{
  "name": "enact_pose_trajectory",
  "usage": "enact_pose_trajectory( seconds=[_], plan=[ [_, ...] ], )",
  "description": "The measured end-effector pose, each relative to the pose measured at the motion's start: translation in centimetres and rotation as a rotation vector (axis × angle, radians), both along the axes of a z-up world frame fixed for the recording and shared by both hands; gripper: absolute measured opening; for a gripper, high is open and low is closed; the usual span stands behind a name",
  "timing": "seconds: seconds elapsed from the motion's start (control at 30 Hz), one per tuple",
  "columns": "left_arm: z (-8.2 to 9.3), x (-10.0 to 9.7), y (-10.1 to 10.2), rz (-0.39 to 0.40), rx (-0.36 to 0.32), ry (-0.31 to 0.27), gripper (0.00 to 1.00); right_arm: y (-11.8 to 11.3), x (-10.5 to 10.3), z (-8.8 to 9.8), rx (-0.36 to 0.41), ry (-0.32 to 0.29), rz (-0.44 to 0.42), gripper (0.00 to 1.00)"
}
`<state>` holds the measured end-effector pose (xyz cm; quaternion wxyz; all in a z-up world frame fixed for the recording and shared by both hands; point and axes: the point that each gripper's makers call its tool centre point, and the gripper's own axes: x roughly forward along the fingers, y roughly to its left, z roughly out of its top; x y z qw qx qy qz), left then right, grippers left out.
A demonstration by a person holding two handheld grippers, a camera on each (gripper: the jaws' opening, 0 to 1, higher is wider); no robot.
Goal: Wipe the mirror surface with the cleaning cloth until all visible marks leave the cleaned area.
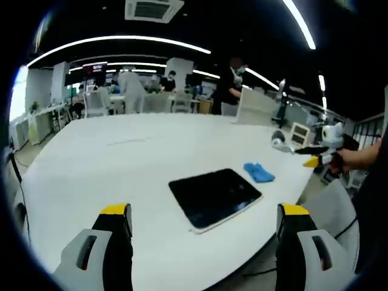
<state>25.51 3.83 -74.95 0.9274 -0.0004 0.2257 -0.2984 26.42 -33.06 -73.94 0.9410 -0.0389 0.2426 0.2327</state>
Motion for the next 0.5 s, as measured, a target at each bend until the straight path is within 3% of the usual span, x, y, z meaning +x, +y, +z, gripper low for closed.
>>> enact_pose_trajectory(
  seconds=[0.2,0.33,0.5],
  plan=[
    [0.2,0.0,0.0,0.004,-0.019,-0.004,0.99,0.8,0.4,2.3,-0.069,-0.023,0.050,1.00],
    [0.3,0.0,0.0,0.005,-0.028,-0.005,0.99,1.1,0.2,2.0,-0.090,-0.022,0.066,1.00],
    [0.1,0.0,0.1,0.007,-0.013,-0.005,0.99,0.9,0.2,1.7,-0.058,-0.017,0.036,1.00]
  ],
)
